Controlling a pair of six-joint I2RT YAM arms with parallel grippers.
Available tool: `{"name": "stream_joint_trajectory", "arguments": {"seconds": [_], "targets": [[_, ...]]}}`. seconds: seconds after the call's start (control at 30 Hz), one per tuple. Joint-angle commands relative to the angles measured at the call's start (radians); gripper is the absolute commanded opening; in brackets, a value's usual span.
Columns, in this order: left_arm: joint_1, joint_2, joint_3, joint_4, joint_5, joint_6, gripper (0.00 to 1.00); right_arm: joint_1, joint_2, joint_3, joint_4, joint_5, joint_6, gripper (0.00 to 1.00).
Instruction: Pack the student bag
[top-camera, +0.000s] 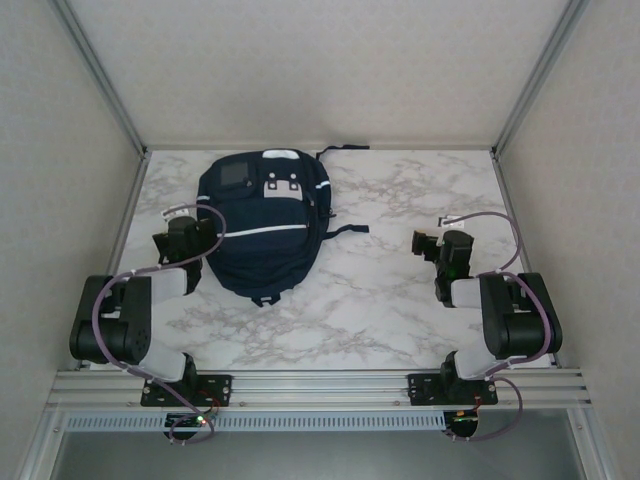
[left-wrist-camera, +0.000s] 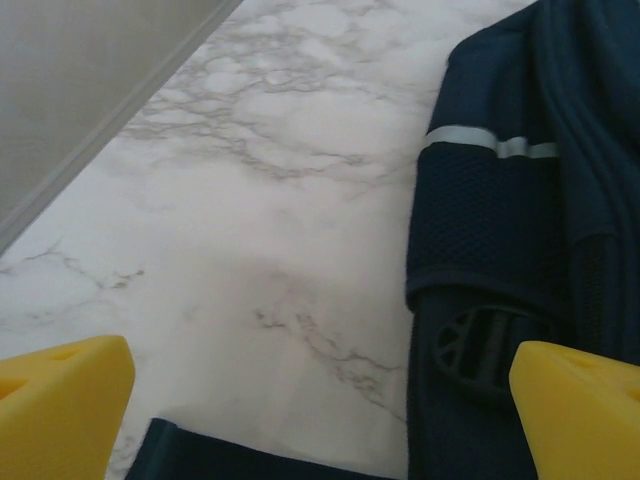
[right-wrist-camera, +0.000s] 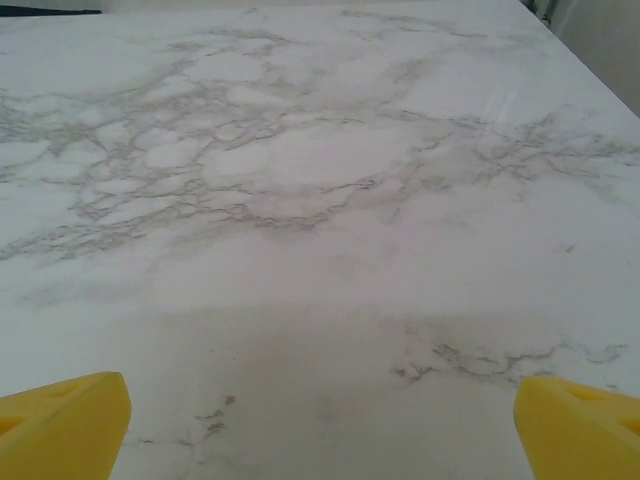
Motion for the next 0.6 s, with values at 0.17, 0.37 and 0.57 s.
{"name": "stream_joint_trajectory", "arguments": {"seconds": [0.17, 0.37, 0.57], "targets": [[-0.003, 0.033, -0.104, 0.266, 0.094, 0.013, 1.00, 0.005, 0.005, -0.001, 0.048, -0.023, 0.007, 0.99], [-0.004, 0.028, -0.100, 0.250, 0.089, 0.014, 1.00, 0.003, 0.006, 0.010, 0.028, -0.050, -0.003, 0.99], [-0.011, 0.027, -0.096, 0.242, 0.069, 0.016, 1.00, 0.004, 0.005, 0.007, 0.034, -0.053, -0.004, 0.99]]}}
